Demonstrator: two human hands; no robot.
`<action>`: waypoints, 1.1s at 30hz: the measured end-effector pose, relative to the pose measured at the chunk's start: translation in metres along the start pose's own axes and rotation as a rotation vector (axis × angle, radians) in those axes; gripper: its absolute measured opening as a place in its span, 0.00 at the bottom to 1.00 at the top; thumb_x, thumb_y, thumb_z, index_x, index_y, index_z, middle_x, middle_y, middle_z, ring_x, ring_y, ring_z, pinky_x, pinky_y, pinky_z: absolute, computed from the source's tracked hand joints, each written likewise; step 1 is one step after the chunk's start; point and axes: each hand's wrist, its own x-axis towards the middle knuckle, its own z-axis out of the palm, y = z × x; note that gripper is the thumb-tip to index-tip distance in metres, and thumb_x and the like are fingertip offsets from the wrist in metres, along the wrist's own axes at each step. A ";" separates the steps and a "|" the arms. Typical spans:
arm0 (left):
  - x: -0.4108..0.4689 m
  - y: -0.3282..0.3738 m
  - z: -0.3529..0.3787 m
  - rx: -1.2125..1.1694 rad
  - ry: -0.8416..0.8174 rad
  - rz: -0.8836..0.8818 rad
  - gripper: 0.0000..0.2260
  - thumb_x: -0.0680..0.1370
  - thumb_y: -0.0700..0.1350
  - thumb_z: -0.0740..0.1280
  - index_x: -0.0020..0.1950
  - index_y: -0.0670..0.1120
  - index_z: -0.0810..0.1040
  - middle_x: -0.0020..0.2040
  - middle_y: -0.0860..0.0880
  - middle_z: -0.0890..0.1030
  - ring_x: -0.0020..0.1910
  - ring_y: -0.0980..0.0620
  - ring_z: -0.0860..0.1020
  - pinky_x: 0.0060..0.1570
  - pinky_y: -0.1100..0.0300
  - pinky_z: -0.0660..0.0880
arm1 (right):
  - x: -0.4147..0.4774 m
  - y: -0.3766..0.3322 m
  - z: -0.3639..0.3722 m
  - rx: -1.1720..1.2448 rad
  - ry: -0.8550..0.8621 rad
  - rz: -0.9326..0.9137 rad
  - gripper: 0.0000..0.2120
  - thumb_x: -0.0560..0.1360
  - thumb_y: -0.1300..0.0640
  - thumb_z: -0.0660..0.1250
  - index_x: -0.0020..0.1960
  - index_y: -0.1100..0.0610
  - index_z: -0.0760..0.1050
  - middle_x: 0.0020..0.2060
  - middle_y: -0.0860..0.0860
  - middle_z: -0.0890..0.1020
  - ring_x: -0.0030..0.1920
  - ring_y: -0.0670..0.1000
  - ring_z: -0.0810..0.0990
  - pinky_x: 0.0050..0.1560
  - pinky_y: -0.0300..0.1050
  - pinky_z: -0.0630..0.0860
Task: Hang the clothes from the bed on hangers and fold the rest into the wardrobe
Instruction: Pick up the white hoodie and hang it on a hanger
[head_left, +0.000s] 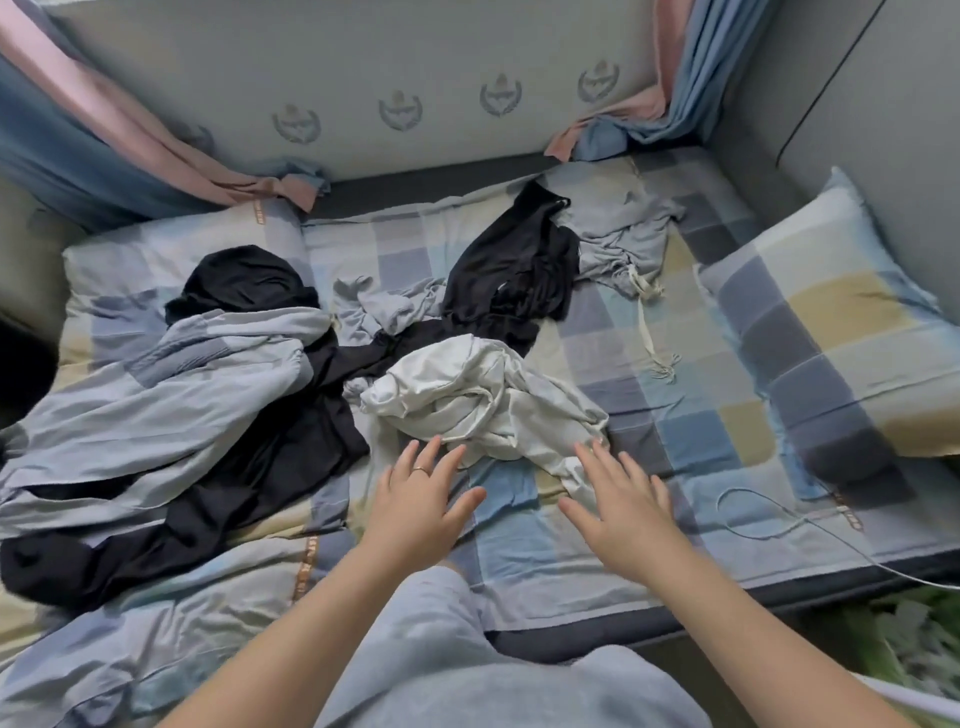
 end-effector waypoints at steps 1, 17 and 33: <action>0.020 -0.013 0.006 0.027 -0.024 0.020 0.30 0.81 0.67 0.51 0.81 0.59 0.53 0.83 0.53 0.49 0.81 0.50 0.43 0.77 0.48 0.47 | 0.025 0.003 0.013 0.008 -0.014 0.039 0.33 0.82 0.37 0.52 0.81 0.42 0.42 0.81 0.43 0.45 0.80 0.50 0.42 0.78 0.60 0.44; 0.344 -0.049 0.204 0.367 -0.439 0.457 0.36 0.78 0.58 0.66 0.81 0.56 0.52 0.83 0.47 0.49 0.81 0.42 0.48 0.77 0.42 0.53 | 0.257 0.146 0.197 0.171 -0.108 0.582 0.36 0.76 0.40 0.65 0.79 0.45 0.52 0.79 0.48 0.57 0.78 0.56 0.54 0.70 0.61 0.62; 0.355 -0.046 0.260 0.284 -0.129 0.289 0.09 0.80 0.44 0.65 0.60 0.48 0.76 0.58 0.46 0.77 0.57 0.40 0.75 0.52 0.49 0.69 | 0.252 0.185 0.238 0.364 0.157 0.556 0.26 0.74 0.66 0.56 0.66 0.46 0.76 0.56 0.58 0.81 0.55 0.64 0.77 0.51 0.54 0.76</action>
